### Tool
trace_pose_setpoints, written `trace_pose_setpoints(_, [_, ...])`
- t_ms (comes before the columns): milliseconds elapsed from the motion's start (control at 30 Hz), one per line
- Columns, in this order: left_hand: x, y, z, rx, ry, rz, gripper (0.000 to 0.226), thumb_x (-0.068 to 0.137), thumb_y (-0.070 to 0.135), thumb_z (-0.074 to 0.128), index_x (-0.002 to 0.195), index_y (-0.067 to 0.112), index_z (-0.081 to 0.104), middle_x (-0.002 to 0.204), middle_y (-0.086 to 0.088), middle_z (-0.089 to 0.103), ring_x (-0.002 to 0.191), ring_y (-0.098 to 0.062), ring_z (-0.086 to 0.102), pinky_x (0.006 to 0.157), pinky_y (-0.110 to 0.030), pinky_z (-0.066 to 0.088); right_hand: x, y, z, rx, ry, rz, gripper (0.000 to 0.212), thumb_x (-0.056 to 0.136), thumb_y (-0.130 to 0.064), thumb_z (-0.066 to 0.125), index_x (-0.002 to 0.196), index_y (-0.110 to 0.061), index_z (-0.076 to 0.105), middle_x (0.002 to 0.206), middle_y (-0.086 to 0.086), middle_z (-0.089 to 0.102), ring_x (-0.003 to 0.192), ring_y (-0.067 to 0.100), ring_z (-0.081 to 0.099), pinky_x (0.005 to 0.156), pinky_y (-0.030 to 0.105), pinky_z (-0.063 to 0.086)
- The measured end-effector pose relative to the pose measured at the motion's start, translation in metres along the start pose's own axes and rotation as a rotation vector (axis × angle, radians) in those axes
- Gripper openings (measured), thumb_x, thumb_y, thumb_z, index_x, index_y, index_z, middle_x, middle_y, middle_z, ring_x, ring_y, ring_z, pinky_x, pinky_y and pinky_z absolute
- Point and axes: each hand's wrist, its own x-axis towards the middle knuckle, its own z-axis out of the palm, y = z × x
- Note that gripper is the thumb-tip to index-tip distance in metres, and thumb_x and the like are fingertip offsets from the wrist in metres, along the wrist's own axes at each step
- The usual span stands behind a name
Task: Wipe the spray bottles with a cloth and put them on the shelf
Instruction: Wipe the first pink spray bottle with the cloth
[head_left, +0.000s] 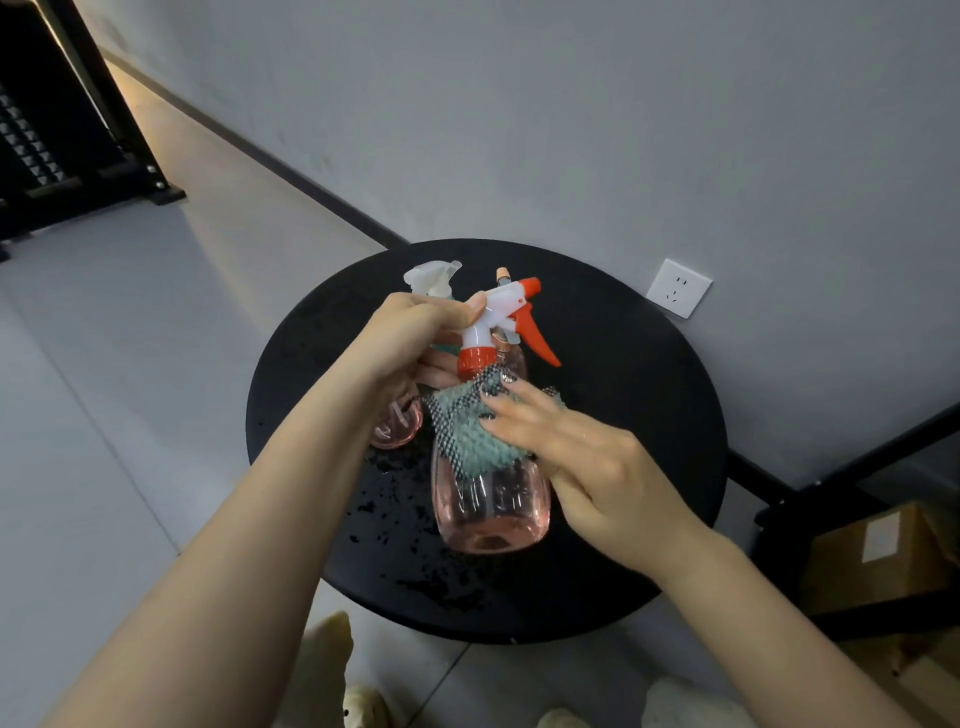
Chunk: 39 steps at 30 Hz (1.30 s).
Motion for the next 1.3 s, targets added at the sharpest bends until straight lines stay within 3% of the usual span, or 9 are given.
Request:
trace_pose_setpoints(133, [0.002,0.002,-0.006,-0.006,0.042,-0.017,0.031,0.088,0.031,0.061,0.088,0.000,0.067,0.078,-0.014,0.071,0.053,-0.021,0.065,0.042,-0.023,0.050,-0.015,0.004,0.001,-0.105,-0.055,-0.163,0.047,0.080,0.019,0.051,0.121,-0.002,0.059,0.131,0.008,0.056,0.131,0.025,0.044,0.105,0.042,0.041])
trace_pose_setpoints(333, [0.004,0.001,-0.014,-0.026,0.057,-0.050,0.031,0.088,0.031,0.061,0.092,0.000,0.067,0.076,-0.009,0.073,0.051,-0.017,0.065,0.042,-0.023,0.050,-0.029,0.004,0.006,-0.285,-0.064,-0.384,0.030,0.093,0.001,0.046,0.112,-0.007,0.067,0.121,0.004,0.064,0.123,0.024,0.052,0.100,0.041,0.046])
trace_pose_setpoints(433, [0.005,0.000,-0.013,-0.014,0.043,-0.042,0.032,0.088,0.032,0.060,0.091,0.001,0.067,0.076,-0.008,0.073,0.053,-0.017,0.066,0.043,-0.023,0.051,-0.023,0.009,0.009,-0.281,-0.047,-0.353,0.033,0.088,0.006,0.051,0.114,-0.007,0.066,0.123,0.005,0.063,0.125,0.024,0.051,0.100,0.040,0.046])
trace_pose_setpoints(567, [0.004,-0.003,-0.006,0.008,0.011,-0.033,0.029,0.088,0.032,0.061,0.082,0.005,0.067,0.084,-0.016,0.071,0.051,-0.018,0.063,0.043,-0.022,0.048,-0.004,0.014,0.009,-0.170,-0.009,-0.146,0.053,0.075,0.018,0.051,0.121,-0.006,0.060,0.129,0.006,0.058,0.129,0.022,0.047,0.100,0.036,0.047])
trace_pose_setpoints(767, [0.006,-0.011,0.005,0.007,0.030,-0.041,0.029,0.085,0.029,0.065,0.083,0.001,0.067,0.100,-0.027,0.067,0.064,-0.021,0.056,0.059,-0.028,0.043,0.007,0.013,0.006,-0.029,-0.007,0.117,0.049,0.084,-0.002,0.037,0.127,-0.010,0.057,0.135,0.000,0.053,0.132,0.009,0.040,0.107,0.024,0.036])
trace_pose_setpoints(833, [0.007,-0.011,0.005,-0.006,0.022,-0.058,0.026,0.085,0.030,0.066,0.082,0.004,0.065,0.096,-0.026,0.067,0.070,-0.027,0.057,0.064,-0.033,0.046,0.002,0.012,0.005,-0.051,-0.030,0.084,0.049,0.084,0.001,0.037,0.128,-0.009,0.056,0.136,0.001,0.052,0.133,0.011,0.039,0.108,0.026,0.037])
trace_pose_setpoints(967, [0.009,-0.010,-0.001,-0.022,0.035,-0.071,0.026,0.087,0.028,0.064,0.084,0.003,0.061,0.084,-0.021,0.067,0.058,-0.025,0.060,0.047,-0.026,0.053,-0.020,0.010,0.004,-0.137,-0.100,-0.108,0.051,0.080,0.014,0.042,0.124,-0.005,0.058,0.133,0.006,0.055,0.132,0.022,0.042,0.104,0.038,0.043])
trace_pose_setpoints(1100, [0.009,-0.009,-0.012,-0.001,0.043,-0.082,0.028,0.086,0.031,0.063,0.089,0.003,0.065,0.084,-0.015,0.073,0.065,-0.025,0.067,0.052,-0.028,0.057,-0.038,0.008,0.010,-0.205,-0.171,-0.286,0.038,0.094,0.003,0.036,0.117,-0.006,0.064,0.128,0.005,0.060,0.129,0.022,0.047,0.103,0.040,0.043])
trace_pose_setpoints(1300, [0.009,-0.009,-0.007,-0.001,0.028,-0.051,0.032,0.086,0.032,0.063,0.091,0.001,0.066,0.087,-0.016,0.072,0.063,-0.025,0.066,0.046,-0.025,0.053,-0.028,0.013,0.011,-0.198,-0.108,-0.268,0.035,0.093,0.006,0.041,0.116,-0.005,0.064,0.126,0.006,0.061,0.127,0.023,0.049,0.101,0.039,0.045])
